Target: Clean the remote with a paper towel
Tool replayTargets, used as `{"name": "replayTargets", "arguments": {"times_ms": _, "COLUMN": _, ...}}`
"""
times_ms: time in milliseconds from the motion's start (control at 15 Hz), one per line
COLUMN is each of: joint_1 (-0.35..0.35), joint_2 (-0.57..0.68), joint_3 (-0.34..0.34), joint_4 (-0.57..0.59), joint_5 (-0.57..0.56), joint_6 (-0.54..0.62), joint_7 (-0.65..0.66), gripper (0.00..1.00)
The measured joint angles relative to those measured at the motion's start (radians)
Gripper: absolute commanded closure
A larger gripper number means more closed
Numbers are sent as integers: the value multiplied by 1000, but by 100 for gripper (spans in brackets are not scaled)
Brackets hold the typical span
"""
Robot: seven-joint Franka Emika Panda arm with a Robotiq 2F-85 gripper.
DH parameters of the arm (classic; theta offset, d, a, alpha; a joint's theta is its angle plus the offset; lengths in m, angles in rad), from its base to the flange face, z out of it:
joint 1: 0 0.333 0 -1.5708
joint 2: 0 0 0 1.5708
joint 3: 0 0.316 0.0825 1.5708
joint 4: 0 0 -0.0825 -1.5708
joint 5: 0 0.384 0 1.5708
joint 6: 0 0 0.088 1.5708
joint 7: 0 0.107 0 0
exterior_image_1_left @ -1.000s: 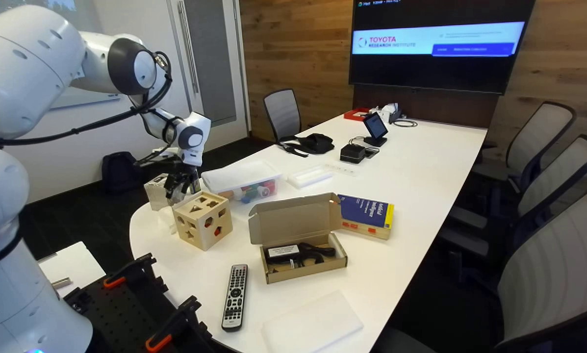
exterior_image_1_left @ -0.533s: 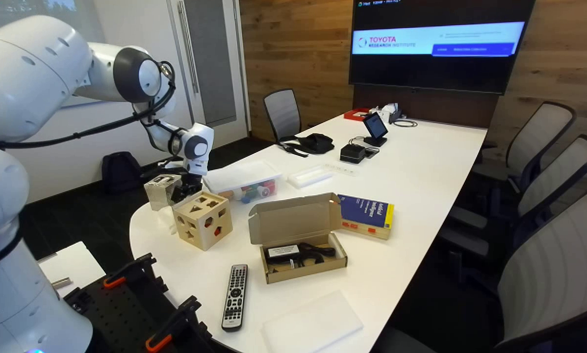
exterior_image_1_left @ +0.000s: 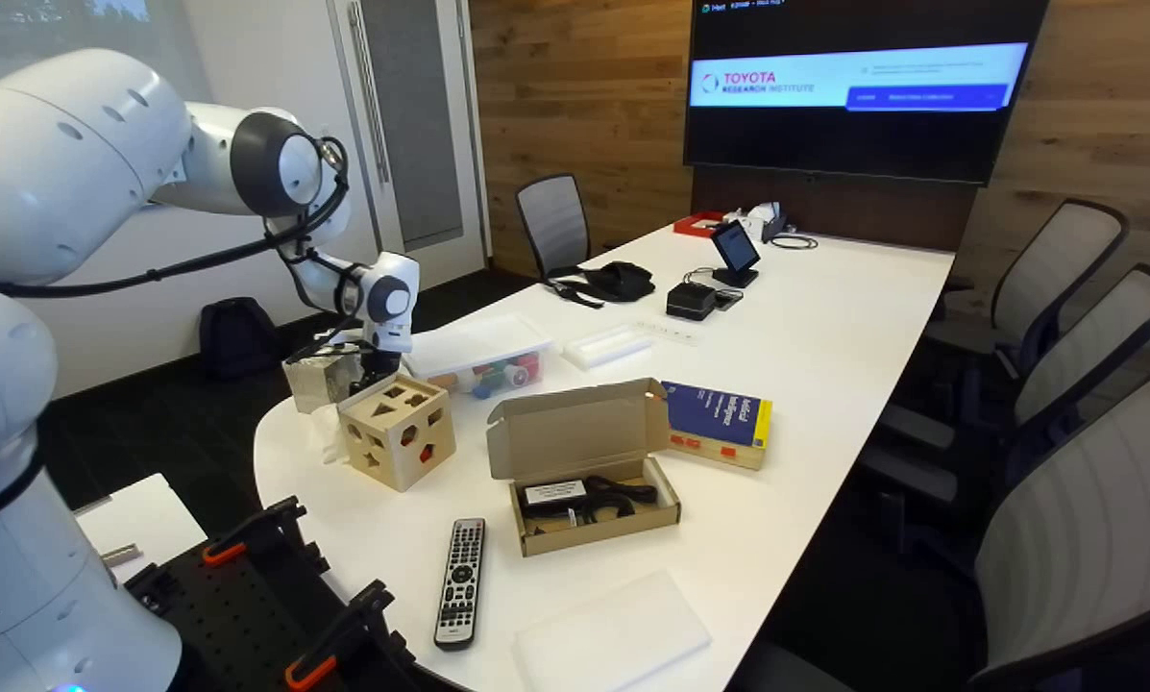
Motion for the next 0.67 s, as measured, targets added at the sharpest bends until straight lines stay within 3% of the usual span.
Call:
{"name": "replayTargets", "arguments": {"times_ms": 267, "joint_1": -2, "joint_2": 4, "joint_3": 3, "joint_4": 7, "joint_5": -5, "joint_6": 17, "joint_7": -15, "gripper": 100}}
{"name": "replayTargets", "arguments": {"times_ms": 667, "joint_1": -60, "joint_2": -7, "joint_3": 55, "joint_4": 2, "joint_5": 18, "joint_6": 115, "joint_7": -152, "gripper": 100}}
